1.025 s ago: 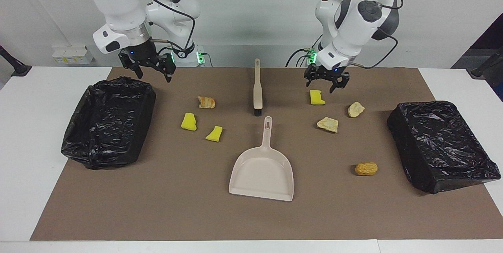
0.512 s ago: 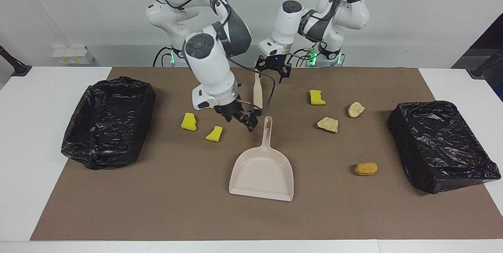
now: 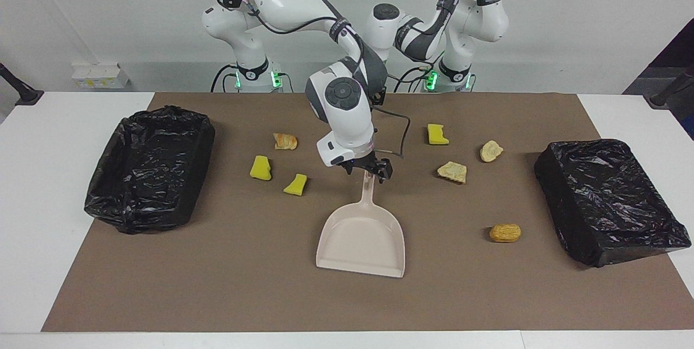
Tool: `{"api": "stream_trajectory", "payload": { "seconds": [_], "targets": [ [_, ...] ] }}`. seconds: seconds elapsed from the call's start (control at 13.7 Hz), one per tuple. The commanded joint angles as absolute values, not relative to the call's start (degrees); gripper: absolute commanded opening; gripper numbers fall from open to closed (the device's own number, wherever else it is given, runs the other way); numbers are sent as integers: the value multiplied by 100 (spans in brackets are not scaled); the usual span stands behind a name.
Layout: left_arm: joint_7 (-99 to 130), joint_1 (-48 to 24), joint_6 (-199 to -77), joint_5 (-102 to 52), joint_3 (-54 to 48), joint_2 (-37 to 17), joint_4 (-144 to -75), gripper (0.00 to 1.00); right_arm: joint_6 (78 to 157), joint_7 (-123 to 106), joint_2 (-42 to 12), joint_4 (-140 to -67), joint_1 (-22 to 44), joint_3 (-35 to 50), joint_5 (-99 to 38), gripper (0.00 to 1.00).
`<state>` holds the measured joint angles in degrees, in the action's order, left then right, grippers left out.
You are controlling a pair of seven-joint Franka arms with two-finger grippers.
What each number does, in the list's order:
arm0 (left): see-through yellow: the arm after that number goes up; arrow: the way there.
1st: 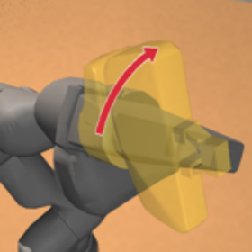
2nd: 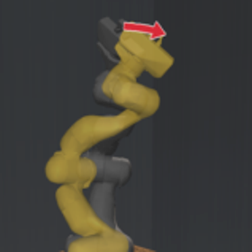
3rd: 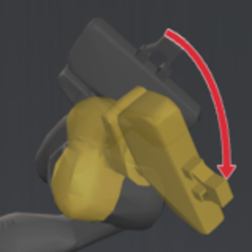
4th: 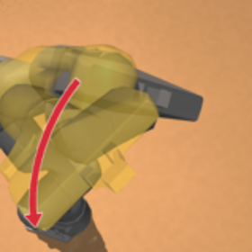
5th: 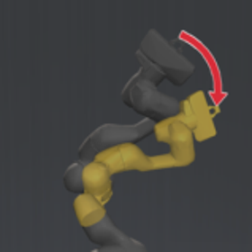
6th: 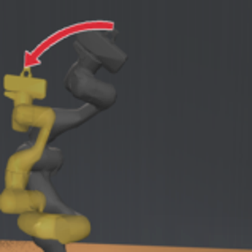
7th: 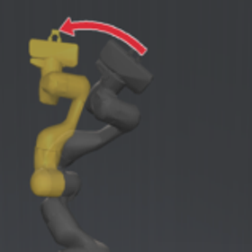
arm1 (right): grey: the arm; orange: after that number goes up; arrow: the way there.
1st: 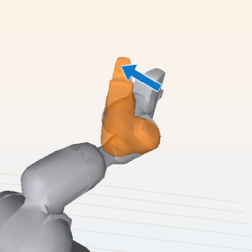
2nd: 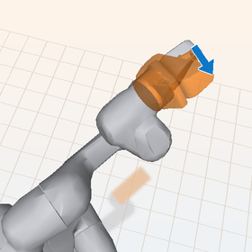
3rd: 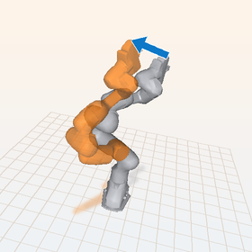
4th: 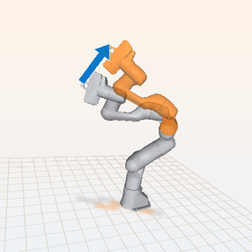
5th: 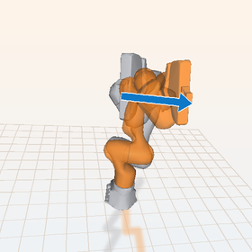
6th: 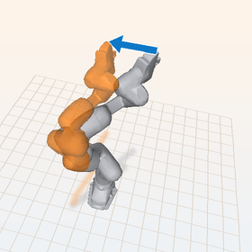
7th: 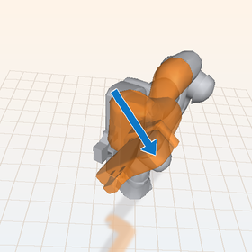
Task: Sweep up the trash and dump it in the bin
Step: 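Grasp the beige dustpan handle with the right gripper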
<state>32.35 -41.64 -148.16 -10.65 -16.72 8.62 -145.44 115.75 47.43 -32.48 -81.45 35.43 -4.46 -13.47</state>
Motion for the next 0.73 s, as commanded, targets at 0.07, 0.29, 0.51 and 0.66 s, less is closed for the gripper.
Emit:
{"api": "stream_trajectory", "payload": {
  "seconds": [0.07,0.29,0.51,0.66],
  "targets": [
    [3445,-4342,-14906,-1090,-1626,914,-14643,41,11725,4316,-3208,-8191,3533,-439,-1266,100],
    [3437,-4245,-14959,-1046,-1626,791,-14599,0,11874,4193,-3419,-8209,3673,-448,-1204,100],
    [3419,-4018,-14802,-1046,-1608,826,-14599,0,11795,4140,-3419,-8227,3683,-448,-1169,87],
    [3419,-3946,-14556,-1046,-1608,888,-14555,0,11795,4105,-3419,-8227,3656,-448,-1125,57]
  ]
}}
